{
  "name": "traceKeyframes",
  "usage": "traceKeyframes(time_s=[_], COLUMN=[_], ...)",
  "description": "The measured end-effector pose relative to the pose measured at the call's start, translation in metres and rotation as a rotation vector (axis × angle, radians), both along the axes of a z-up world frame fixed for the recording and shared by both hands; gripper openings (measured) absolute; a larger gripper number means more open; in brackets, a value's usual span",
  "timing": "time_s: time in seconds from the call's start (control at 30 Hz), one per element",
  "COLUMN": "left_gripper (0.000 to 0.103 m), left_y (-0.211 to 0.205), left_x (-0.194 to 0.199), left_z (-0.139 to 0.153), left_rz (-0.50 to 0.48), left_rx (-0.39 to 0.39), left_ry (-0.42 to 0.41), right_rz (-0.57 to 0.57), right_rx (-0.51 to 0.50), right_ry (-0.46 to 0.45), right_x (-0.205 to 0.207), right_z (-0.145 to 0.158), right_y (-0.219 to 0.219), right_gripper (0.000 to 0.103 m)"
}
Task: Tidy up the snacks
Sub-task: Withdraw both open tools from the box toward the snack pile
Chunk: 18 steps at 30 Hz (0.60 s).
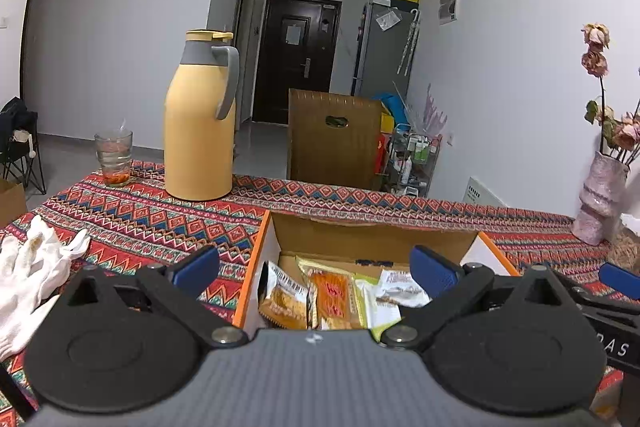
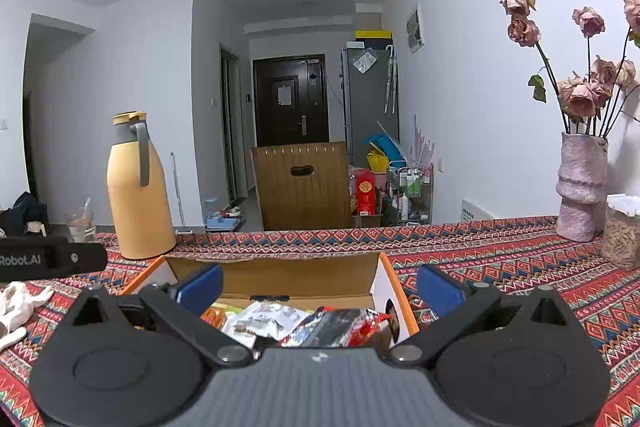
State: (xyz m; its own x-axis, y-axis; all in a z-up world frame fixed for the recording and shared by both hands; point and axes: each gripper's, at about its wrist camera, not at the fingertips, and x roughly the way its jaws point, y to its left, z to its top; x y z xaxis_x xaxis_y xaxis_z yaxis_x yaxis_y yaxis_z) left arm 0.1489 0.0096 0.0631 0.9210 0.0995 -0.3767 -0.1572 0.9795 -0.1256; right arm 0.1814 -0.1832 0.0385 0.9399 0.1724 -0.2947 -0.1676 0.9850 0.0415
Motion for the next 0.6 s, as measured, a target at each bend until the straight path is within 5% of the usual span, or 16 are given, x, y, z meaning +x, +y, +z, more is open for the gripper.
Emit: traceKeyframes(time_s=[0.6], left_gripper=[0.103], left_y=[0.008], left_x=[-0.054], left_z=[-0.04], left_rz=[-0.012], left_rx=[0.0], left_ry=[0.123], right_rz=[0.014], right_rx=[-0.016], right_ry=[0.091], right_x=[-0.062], right_z=[-0.026], right_y=[-0.019], right_gripper=[0.103])
